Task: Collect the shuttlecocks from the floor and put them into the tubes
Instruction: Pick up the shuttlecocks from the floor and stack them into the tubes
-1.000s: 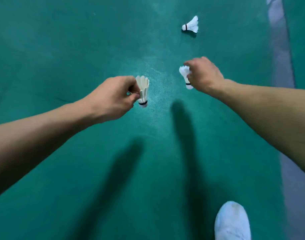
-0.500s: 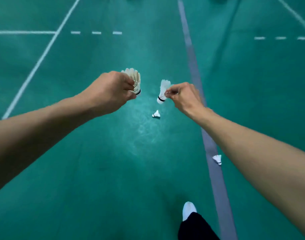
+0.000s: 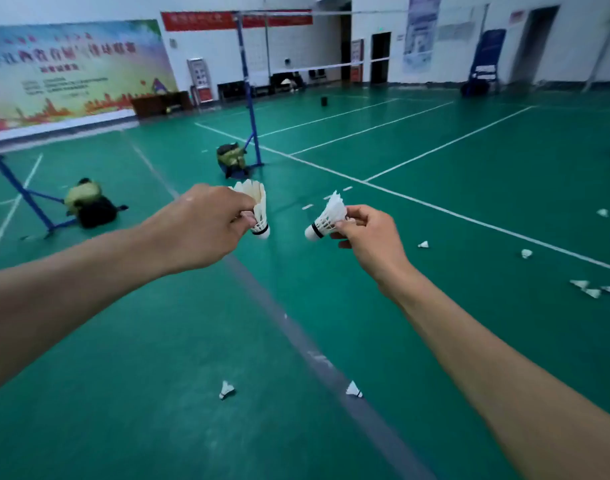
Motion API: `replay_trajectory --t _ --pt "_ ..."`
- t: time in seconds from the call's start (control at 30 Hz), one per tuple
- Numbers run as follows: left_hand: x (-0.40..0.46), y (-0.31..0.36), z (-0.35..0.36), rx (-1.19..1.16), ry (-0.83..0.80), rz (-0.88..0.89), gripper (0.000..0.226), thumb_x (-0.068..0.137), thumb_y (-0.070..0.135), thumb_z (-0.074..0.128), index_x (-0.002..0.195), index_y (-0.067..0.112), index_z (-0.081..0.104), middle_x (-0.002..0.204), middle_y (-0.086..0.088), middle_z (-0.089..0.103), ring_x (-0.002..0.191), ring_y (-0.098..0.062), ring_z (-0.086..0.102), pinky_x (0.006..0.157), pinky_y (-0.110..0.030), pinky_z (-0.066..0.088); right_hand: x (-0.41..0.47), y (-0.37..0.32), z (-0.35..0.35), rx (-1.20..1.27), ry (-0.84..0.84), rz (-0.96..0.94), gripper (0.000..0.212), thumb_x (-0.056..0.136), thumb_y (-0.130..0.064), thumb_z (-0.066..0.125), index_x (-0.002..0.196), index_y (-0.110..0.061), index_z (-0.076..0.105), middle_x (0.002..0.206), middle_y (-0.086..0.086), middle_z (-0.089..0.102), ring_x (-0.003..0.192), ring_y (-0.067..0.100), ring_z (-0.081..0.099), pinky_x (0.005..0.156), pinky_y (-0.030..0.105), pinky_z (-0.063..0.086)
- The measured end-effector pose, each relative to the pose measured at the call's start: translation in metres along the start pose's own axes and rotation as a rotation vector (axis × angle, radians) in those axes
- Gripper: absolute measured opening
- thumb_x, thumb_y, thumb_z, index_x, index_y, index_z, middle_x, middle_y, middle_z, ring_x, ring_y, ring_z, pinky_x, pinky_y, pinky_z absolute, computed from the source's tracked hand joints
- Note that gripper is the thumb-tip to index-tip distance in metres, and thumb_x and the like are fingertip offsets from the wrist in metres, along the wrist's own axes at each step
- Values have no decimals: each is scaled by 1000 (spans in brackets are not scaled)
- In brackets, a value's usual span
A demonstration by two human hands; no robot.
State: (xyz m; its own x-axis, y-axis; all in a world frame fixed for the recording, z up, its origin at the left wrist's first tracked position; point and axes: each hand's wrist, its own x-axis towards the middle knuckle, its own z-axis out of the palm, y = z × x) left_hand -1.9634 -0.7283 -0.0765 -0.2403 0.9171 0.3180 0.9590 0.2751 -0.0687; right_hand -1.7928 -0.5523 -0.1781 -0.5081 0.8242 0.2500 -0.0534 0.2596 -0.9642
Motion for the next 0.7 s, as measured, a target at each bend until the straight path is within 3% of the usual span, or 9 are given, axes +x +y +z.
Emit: replay_trajectory --t 0.1,0.17,0.27,0.33,0.43,0.53,0.7 --pt "66 92 -30 -20 68 181 29 101 31 55 75 18 57 61 7 49 57 -5 46 48 -24 26 1 -23 -101 62 45 -6 29 85 6 72 97 -20 73 91 -3 75 83 11 64 89 32 53" --pt "108 165 -46 -73 118 305 34 100 31 57 67 24 51 60 13 47 57 -3 45 49 -25 25 -3 -35 -176 34 150 -50 25 83 -3 80 105 -13 73 92 -2 75 80 9 64 86 27 54" --pt "160 281 -60 -149 148 531 37 99 27 59 65 30 46 69 14 56 64 -16 52 57 -31 32 -16 -44 -285 -110 387 -125 15 83 -27 85 83 -17 74 67 -8 61 60 10 43 52 23 35" --pt "188 364 -60 -188 132 685 31 100 25 58 70 29 49 79 4 66 73 -21 60 65 -35 42 -36 -50 -365 -173 528 -138 18 85 -33 82 76 -19 73 62 -7 53 61 12 41 54 25 32" --pt "219 474 -54 -232 162 863 20 100 24 59 80 26 59 77 0 65 68 -18 56 65 -38 45 -75 -61 -468 -278 669 -142 23 84 -34 82 79 -14 72 64 9 58 64 15 44 61 33 39" --pt "238 579 -51 -297 216 1028 9 97 27 62 93 26 70 78 0 67 67 -21 55 64 -36 44 -124 -75 -557 -394 847 -124 23 83 -35 82 73 -18 71 61 6 63 53 10 39 49 25 30" --pt "255 744 -42 -401 236 1308 7 95 28 65 88 28 69 76 -3 67 65 -28 54 65 -41 50 -211 -80 -667 -561 1138 -116 29 84 -36 84 73 -10 74 58 0 59 49 3 36 46 17 27"
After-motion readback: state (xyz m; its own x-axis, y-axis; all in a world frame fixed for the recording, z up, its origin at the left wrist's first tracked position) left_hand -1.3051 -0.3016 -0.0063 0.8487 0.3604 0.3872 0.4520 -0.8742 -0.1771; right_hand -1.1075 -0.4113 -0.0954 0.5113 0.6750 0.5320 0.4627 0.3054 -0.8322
